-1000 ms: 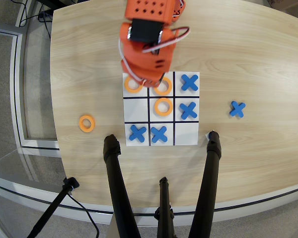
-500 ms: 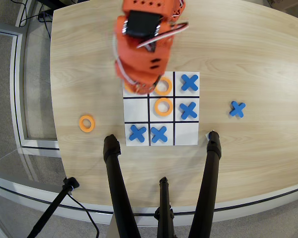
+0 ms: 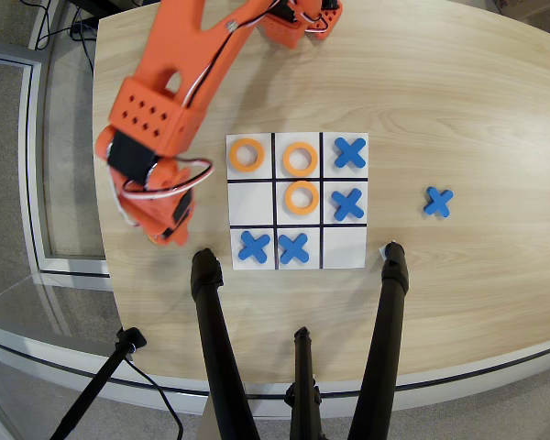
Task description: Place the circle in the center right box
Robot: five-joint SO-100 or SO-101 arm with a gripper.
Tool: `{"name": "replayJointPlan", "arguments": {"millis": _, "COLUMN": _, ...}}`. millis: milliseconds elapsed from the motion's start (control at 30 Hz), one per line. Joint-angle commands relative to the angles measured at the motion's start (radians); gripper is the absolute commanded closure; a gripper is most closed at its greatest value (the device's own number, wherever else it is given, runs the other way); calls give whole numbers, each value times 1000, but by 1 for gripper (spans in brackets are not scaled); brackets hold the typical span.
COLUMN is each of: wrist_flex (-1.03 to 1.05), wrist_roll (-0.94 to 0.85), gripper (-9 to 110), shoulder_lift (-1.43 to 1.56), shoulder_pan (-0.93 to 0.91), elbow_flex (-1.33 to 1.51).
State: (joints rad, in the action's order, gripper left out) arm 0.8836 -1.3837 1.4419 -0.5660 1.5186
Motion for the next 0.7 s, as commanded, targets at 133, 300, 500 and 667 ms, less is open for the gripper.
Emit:
{"name": "replayJointPlan", "arguments": {"millis": 133, "wrist_flex": 23, "wrist_roll": -15, "gripper": 70, "shoulder_lift": -233, "shoulder_pan": -31, "elbow_flex": -298}}
{"name": "replayJointPlan", "arguments": {"millis": 300, "wrist_flex": 20, "wrist_roll": -26, "gripper": 63, "shoulder_lift": -367, "shoulder_pan": -29, "elbow_flex": -407}}
{"name": "replayJointPlan", "arguments": {"millis": 500, "wrist_flex": 14, "wrist_roll": -32, "gripper": 63, "shoulder_lift": -454, "shoulder_pan": -25, "elbow_flex": -466}}
{"name": "replayJointPlan", "arguments": {"millis": 667, "wrist_flex": 17, "wrist_roll": -31, "gripper": 63, "shoulder_lift": -503, "shoulder_pan": -26, "elbow_flex": -505}}
